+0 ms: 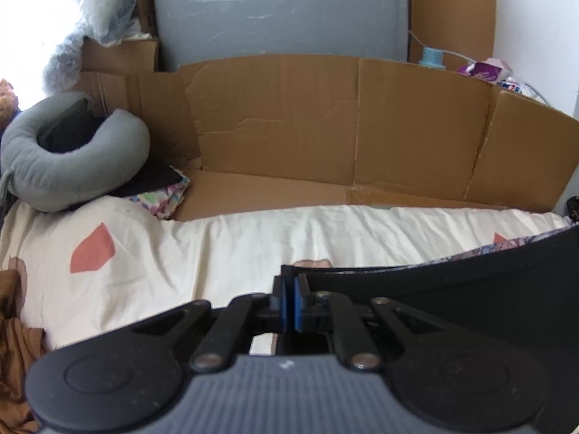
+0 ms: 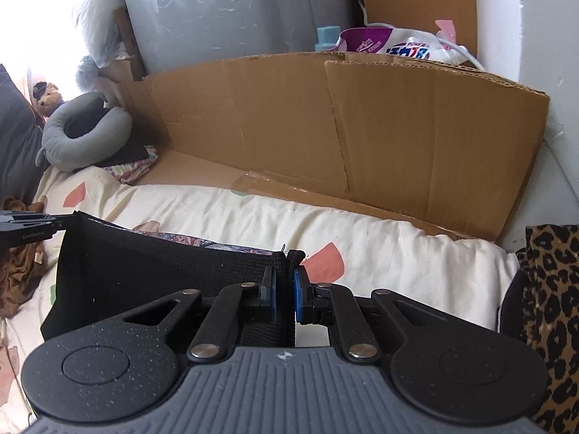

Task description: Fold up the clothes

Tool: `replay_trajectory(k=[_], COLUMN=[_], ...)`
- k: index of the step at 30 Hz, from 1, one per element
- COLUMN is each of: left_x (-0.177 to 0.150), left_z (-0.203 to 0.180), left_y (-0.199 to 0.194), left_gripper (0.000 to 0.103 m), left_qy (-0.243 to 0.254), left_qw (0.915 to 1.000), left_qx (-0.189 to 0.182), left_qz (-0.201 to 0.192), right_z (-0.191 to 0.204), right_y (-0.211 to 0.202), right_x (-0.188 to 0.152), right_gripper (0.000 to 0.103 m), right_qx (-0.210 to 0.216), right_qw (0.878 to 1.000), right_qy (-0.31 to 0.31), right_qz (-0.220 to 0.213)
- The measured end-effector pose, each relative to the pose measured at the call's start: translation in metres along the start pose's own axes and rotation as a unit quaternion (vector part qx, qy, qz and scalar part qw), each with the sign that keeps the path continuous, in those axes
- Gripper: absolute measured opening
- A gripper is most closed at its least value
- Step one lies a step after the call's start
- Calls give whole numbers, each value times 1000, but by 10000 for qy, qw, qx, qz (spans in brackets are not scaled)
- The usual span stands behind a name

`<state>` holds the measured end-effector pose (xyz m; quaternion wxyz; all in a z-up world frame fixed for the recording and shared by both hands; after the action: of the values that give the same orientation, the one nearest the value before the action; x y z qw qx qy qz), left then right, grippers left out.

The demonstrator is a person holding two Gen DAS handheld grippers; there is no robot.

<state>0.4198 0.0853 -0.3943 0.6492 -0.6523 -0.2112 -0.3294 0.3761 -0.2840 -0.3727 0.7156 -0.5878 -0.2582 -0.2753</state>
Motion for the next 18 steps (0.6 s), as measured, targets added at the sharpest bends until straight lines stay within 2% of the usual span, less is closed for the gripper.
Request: replay_trajectory(k=[10, 18], left_x=[2, 3], left_z=[0, -6], left_y=[30, 53], left_gripper=[4, 4], left_qy=[-42, 134], left_qw=[9999, 9997], left_qx=[-19, 54], left_qz=[134, 221], right_z=[-15, -25], right_y=[31, 53], right_x=[-4, -8], right_gripper=[7, 7], right_qx=[-303, -438], right_qw=[9991, 9978], right_qy=[149, 219], right_qz=[249, 447])
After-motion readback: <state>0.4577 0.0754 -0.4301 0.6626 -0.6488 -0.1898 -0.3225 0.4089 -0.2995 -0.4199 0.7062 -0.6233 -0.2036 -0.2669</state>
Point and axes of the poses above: each gripper's, at about its wrist camera, not at the fingertips, and y roughly the way its jaws point, z to its left, x to its top, the point moved 9 cm from there along y, roughly the way its jaws point, and after that the axes turned 2 degrees about z, right-handed, at the moved point
